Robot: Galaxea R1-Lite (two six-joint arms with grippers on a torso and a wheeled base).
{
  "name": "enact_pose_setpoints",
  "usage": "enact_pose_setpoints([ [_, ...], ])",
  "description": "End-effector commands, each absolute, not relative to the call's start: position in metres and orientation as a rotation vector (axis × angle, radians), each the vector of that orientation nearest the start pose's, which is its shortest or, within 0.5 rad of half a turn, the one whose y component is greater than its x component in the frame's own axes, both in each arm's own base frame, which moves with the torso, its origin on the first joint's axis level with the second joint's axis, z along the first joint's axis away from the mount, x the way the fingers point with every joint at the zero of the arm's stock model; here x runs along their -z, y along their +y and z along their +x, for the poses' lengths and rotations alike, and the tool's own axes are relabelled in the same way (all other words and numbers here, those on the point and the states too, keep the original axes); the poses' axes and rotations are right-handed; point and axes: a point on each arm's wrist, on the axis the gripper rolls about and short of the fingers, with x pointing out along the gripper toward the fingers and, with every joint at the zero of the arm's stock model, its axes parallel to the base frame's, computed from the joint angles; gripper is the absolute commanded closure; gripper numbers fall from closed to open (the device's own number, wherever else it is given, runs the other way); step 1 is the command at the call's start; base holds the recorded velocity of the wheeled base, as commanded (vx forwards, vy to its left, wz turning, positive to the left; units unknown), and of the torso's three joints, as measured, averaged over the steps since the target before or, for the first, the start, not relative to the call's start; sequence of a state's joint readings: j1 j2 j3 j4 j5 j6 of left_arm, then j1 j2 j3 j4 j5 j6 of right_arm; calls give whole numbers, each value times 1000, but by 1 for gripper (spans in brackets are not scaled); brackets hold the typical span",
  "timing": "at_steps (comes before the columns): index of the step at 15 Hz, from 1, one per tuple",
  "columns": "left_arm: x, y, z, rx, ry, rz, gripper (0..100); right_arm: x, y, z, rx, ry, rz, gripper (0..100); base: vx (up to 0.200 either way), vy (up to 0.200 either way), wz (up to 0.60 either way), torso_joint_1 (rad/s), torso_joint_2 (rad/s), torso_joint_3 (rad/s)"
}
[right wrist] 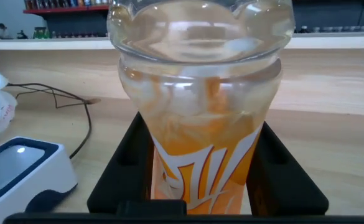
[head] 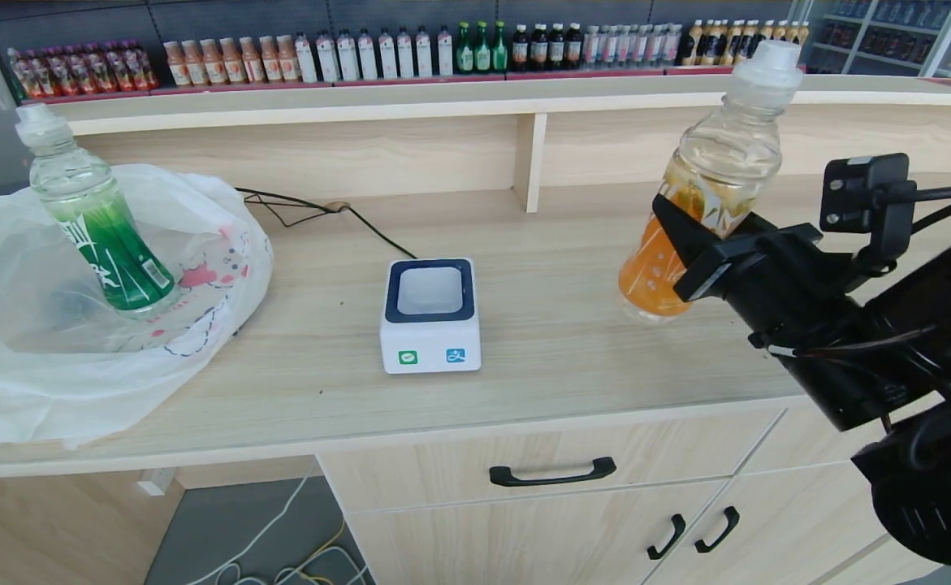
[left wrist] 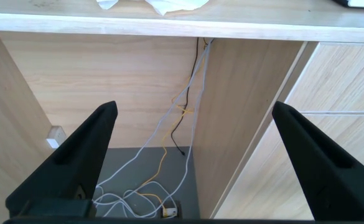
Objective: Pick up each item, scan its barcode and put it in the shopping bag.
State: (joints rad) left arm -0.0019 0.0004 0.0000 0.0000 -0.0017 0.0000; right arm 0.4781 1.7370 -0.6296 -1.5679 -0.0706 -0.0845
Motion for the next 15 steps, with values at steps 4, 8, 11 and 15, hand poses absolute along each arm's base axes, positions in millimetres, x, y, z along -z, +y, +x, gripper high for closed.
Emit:
enact_pose_setpoints([
  [4, -75, 0, -23, 3, 0, 0, 0, -215, 107, 179, -448, -436, 53, 100, 0, 0, 0, 0, 0, 0],
  [8, -75, 0, -23, 3, 0, 0, 0, -210, 83, 141, -448, -445, 55, 100, 0, 0, 0, 0, 0, 0],
  [11, -75, 0, -23, 3, 0, 0, 0, -215, 84, 124, -495, -496, 41, 100, 0, 0, 0, 0, 0, 0],
  [15, -75, 0, -23, 3, 0, 0, 0, -183, 88, 102, -609, -401, -73, 100, 0, 0, 0, 0, 0, 0],
])
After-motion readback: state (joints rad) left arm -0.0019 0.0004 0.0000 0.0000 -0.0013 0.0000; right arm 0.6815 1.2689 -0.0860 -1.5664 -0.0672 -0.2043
